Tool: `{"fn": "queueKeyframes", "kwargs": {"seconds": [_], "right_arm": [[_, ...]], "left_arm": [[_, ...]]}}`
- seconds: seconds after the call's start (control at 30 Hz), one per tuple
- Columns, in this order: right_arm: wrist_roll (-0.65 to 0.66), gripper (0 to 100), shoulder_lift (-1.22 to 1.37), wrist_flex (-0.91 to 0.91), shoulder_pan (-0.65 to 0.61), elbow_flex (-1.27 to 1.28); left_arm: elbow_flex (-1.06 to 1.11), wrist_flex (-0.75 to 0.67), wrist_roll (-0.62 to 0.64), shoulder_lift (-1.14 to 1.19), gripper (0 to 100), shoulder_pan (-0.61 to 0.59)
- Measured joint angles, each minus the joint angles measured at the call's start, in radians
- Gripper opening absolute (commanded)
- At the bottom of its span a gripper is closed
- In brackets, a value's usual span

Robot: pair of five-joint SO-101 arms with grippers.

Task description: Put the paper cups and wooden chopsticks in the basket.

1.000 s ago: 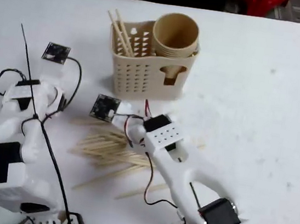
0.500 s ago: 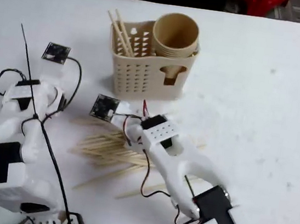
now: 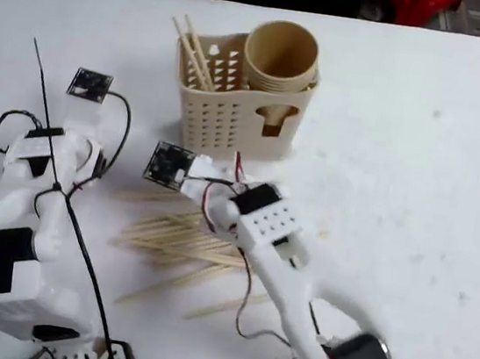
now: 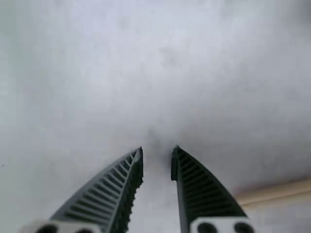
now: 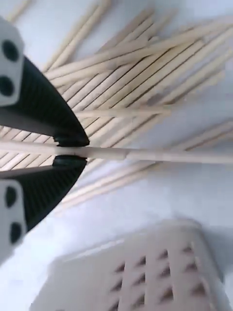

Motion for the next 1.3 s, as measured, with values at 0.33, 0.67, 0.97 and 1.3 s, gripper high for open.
{"fn": "queueKeyframes", "kwargs": {"seconds": [0.33,0.67,0.97,1.3], "right_arm": [[-0.038,1.5,-0.245,0.101,0.002,0.000],[-0.315,1.5,-0.311,0.152,0.101,-0.509],[-0.493,1.5,-0.025,0.149,0.104,-1.028],[-0.519,1.5,0.239,0.127,0.104,-1.415]], "left_arm": [[0.000,0.000,0.000,0.000,12,0.000],[0.000,0.000,0.000,0.000,12,0.000],[0.000,0.000,0.000,0.000,12,0.000],[0.000,0.000,0.000,0.000,12,0.000]]}}
